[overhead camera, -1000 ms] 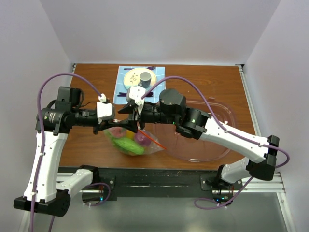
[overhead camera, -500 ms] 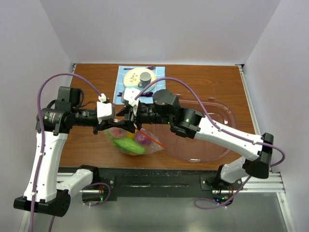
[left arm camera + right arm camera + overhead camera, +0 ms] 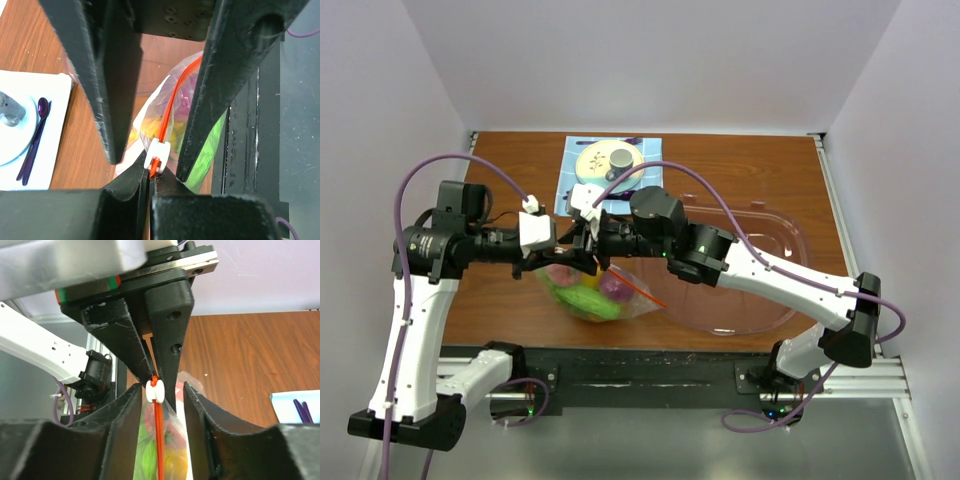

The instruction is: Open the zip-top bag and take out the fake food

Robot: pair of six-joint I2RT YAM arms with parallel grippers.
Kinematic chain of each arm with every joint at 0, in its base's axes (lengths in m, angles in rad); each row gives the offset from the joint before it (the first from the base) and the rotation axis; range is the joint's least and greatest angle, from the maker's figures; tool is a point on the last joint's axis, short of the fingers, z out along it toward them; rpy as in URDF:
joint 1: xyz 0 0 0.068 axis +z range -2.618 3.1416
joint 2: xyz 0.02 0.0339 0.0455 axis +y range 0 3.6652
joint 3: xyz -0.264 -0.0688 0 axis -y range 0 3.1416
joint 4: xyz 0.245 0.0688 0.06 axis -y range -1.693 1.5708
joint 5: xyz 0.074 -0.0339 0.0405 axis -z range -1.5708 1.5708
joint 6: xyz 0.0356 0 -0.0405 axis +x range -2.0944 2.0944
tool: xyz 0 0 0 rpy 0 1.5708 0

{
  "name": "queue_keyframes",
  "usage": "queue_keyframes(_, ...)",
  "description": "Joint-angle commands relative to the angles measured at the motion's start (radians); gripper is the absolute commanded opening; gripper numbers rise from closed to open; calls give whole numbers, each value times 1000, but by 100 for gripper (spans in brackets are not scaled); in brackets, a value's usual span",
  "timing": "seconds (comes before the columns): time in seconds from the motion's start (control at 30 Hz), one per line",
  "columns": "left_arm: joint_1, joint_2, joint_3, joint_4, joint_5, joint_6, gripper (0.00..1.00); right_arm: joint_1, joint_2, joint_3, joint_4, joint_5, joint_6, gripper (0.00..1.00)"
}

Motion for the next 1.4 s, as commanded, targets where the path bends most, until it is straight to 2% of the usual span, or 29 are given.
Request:
queue_keyframes(0.0,1,-18,6,31,45,-5,1,1,-36,47,15,1,3,49)
queue_keyframes(0.13,1,-15,8,31,46,-6,1,2,-50,41,8,4,1,51)
queue_keyframes(0.4,1,-20,3,31,43,-9,1,2,-56,50,-4,7,-8,35)
queue_keyframes(0.7,1,-21,-7,30,43,-6,1,2,-64,65,-28,9,-22,32)
queue_keyframes(0.87,1,-23,-1,31,45,-6,1,2,-52,68,-41,9,-20,21)
queue_keyframes(1.07,1,-31,5,31,45,-11,1,1,-43,59,-39,25,-19,13)
queue_keyframes(1.2,1,-34,11,31,49,-11,1,-2,-36,59,-42,35,-17,2)
queue_keyframes(1.37,1,-38,16,31,42,-13,1,-16,-44,39,-59,67,-19,0)
